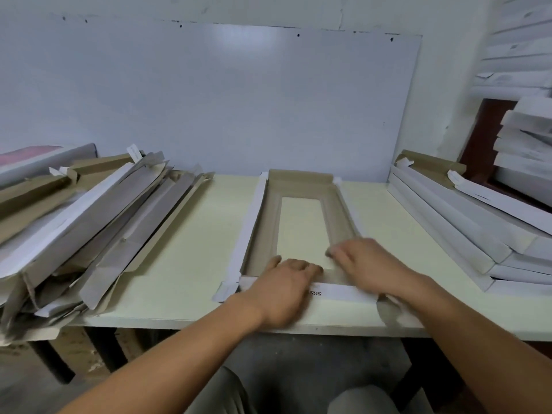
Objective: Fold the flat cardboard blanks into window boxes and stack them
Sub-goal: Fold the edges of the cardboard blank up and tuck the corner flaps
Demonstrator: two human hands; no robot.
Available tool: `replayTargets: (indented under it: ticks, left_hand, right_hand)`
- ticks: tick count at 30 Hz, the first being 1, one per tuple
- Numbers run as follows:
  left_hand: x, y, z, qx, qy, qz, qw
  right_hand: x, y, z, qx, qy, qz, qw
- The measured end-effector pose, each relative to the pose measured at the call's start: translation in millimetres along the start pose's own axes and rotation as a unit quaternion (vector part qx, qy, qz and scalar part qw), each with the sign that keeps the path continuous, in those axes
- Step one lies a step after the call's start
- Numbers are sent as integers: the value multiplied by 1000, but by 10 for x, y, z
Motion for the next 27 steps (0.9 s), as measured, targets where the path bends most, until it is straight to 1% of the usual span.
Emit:
replayTargets:
  ticks: [2, 3, 4, 5, 7, 8, 9, 11, 13, 15, 17, 19, 20, 22, 24, 25, 26, 27]
  left_hand:
    - [56, -11, -1, 18, -33, -3, 999]
    - [68, -6, 39, 29, -48, -7, 998]
    - [72, 13, 100, 34, -64, 0, 997]
    - [61, 54, 179, 33, -82, 19, 996]
    - [-9, 181, 363, 13, -115, 87, 990]
    - [-61, 260, 456, 1, -133, 122, 984]
    - [-127, 331, 539, -10, -152, 145, 978]
    - [-305, 437, 668, -32, -167, 158, 973]
    - [-531, 504, 744, -56, -154, 135, 977]
    - [-810, 581, 753, -46, -127, 84, 987]
    - [-1118, 694, 715, -24, -64, -30, 997]
    - [-1409, 878, 687, 9, 32, -152, 988]
    - [-1493, 985, 678, 40, 65, -177, 981]
    - [-1505, 1220, 655, 151, 104, -159, 970]
    - [-1292, 1349, 675, 262, 105, -86, 956]
    - [-1102, 1352, 695, 295, 84, -30, 952]
    - [-870, 1302, 718, 298, 54, 26, 953]
    - [-619, 1217, 742, 277, 21, 77, 958]
  right_hand:
    - [238, 136, -170, 91, -23, -31, 995]
    - [379, 173, -214, 98, -27, -15, 995]
    - [528, 155, -230, 66, -22, 20, 997]
    - [664, 104, -212, 3, -7, 69, 998]
    - [880, -11, -127, -103, 51, 159, 981]
    - [952, -53, -89, -129, 85, 195, 969]
    - [991, -79, -72, -135, 116, 220, 959]
    - [955, -86, -61, -121, 168, 244, 947]
    - [831, -50, -55, -106, 217, 255, 936]
    - [680, 10, -4, -107, 242, 261, 928]
    - [495, 51, 91, -129, 255, 250, 925]
    - [278, 49, 178, -146, 259, 215, 930]
    - [177, 30, 205, -152, 254, 193, 936]
    - [-9, -43, 217, -164, 232, 144, 948]
    - [-201, -151, 169, -174, 200, 90, 960]
    - [-308, -214, 118, -174, 181, 65, 966]
    - [-414, -281, 41, -169, 160, 40, 972]
    - [-514, -351, -57, -159, 132, 20, 978]
Point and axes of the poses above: each hand's wrist, its own z-axis away from the middle knuckle, its own y-axis out of the back of the hand, x = y × z, the point moved 5 cm from there along -z, towards the middle knuckle, and after that the axes turned 13 degrees about x, right-handed, at the moved point
